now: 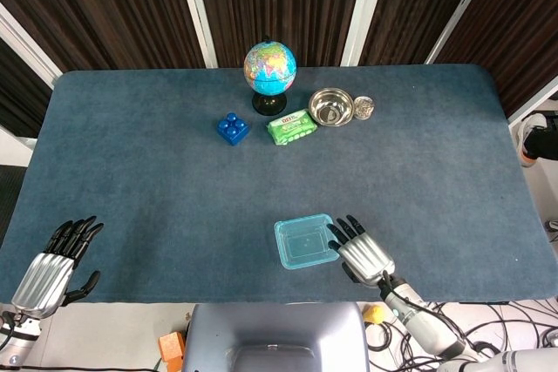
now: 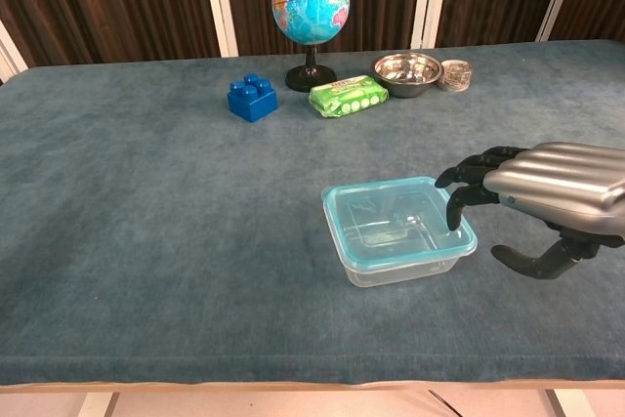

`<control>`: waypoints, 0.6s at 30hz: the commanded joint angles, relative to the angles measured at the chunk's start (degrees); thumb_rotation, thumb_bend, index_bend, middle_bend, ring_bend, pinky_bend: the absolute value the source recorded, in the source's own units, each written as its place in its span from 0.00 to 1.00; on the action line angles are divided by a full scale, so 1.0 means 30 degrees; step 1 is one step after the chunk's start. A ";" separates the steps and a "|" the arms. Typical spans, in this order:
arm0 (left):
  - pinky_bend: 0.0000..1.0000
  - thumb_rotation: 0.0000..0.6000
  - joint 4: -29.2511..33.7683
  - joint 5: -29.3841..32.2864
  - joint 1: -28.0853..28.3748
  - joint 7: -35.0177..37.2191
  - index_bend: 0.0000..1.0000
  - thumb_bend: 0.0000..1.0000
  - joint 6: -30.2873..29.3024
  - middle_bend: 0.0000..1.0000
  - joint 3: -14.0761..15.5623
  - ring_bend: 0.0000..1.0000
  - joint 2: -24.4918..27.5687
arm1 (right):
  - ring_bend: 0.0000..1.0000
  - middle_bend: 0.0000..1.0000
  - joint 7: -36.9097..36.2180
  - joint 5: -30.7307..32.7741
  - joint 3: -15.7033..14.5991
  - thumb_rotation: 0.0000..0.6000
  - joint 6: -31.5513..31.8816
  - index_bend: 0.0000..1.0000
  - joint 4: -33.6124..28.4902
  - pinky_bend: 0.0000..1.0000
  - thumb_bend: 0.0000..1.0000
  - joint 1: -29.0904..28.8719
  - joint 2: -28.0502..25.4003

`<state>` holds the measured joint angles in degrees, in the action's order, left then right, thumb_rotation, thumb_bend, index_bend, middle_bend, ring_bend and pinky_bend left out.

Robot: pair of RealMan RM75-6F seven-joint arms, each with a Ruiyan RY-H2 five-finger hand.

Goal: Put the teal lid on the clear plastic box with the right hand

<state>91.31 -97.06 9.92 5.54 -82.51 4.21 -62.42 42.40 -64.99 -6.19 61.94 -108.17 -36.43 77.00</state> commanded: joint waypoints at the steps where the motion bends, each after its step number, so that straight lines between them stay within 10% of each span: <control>1: 0.00 1.00 0.0003 0.0024 0.0003 -0.0021 0.00 0.38 0.0025 0.00 -0.0003 0.00 -0.0006 | 0.00 0.05 -0.0042 -0.0006 0.0023 1.00 -0.0075 0.30 0.0126 0.00 0.48 0.0061 0.0059; 18: 0.00 1.00 0.0027 -0.0023 -0.0011 -0.0018 0.00 0.38 -0.0009 0.00 0.0013 0.00 -0.0003 | 0.00 0.05 -0.1059 -0.0380 0.1153 1.00 -0.0005 0.28 -0.0641 0.00 0.48 0.0178 -0.0561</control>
<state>91.39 -97.13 9.89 5.49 -82.55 4.26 -62.43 39.31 -66.36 -2.97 62.10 -109.90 -35.74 75.26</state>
